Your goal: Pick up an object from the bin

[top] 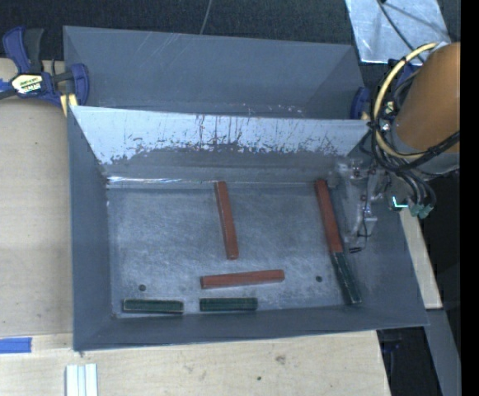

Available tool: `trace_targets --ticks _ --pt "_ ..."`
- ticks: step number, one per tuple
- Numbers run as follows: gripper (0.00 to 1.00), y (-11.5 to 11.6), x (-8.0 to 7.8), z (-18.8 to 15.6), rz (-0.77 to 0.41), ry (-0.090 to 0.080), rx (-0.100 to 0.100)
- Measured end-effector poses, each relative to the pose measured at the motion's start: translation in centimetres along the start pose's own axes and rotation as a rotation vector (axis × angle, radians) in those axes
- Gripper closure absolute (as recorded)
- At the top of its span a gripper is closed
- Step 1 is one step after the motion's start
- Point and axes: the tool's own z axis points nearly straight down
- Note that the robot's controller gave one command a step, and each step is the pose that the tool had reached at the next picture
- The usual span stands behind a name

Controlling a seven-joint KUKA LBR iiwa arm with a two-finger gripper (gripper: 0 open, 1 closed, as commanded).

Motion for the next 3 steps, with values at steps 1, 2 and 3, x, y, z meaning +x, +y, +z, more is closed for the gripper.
trace_targets --ticks 1,2,3 --pt "0.00 0.0 -0.2 -0.4 -0.002 -0.008 0.001" --pt "0.00 4.7 0.6 4.4 -0.104 -0.010 0.002" --pt "0.00 11.2 4.9 6.3 -0.185 -0.002 -0.003"
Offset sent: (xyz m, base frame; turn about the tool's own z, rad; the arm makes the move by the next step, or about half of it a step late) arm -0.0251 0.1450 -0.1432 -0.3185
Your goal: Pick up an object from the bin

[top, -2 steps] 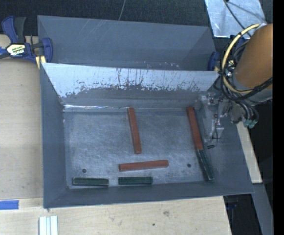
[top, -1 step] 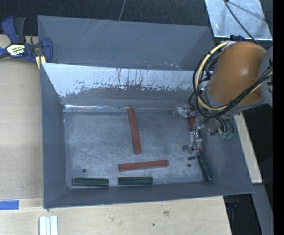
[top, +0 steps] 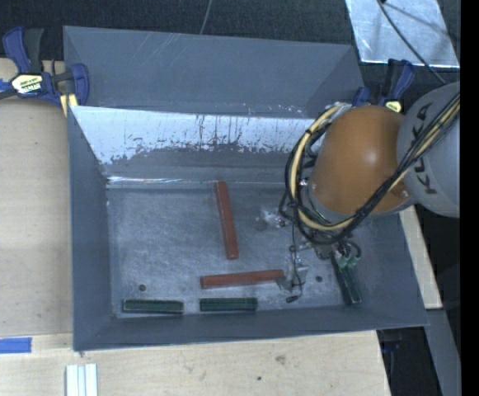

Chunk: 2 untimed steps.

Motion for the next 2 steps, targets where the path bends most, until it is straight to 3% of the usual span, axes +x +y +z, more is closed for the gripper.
trace_targets --ticks 1,2 --pt "0.00 0.3 0.1 -0.2 -0.299 -0.002 0.004" --pt "0.00 1.7 0.6 4.7 -0.043 -0.006 0.004"
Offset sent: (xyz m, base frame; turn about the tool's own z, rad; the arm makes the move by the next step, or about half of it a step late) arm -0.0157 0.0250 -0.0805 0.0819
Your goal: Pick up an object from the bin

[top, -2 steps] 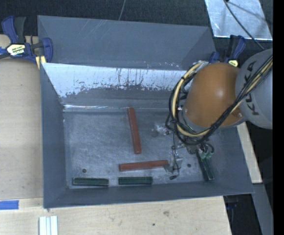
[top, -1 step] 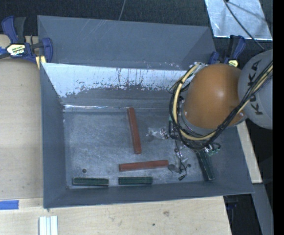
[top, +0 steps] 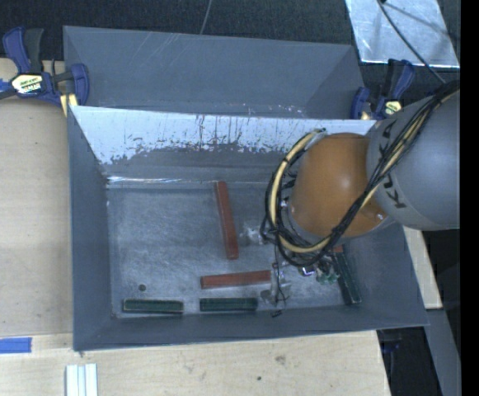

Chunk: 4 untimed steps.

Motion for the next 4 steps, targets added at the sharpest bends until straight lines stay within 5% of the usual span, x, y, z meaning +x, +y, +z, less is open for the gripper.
trace_targets --ticks 1,4 --pt "1.00 1.11 0.40 3.15 -0.353 -0.002 0.001" --pt "1.00 1.09 0.38 2.92 -0.351 -0.003 0.001"
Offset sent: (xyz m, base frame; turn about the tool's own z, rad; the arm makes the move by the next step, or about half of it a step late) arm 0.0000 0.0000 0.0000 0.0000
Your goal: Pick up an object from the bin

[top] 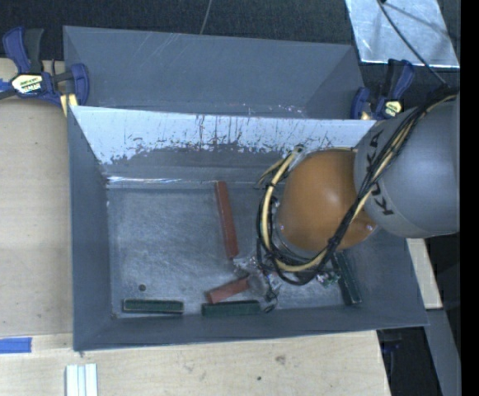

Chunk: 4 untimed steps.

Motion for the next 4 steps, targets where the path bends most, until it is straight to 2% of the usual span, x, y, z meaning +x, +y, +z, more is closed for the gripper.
trace_targets --ticks 2,3,4 --pt "1.00 0.1 0.1 -0.7 0.000 0.006 -0.004" --pt "1.00 0.2 0.2 -2.8 0.001 0.011 -0.007" --pt "1.00 0.0 -0.1 -4.1 0.002 0.001 -0.001"
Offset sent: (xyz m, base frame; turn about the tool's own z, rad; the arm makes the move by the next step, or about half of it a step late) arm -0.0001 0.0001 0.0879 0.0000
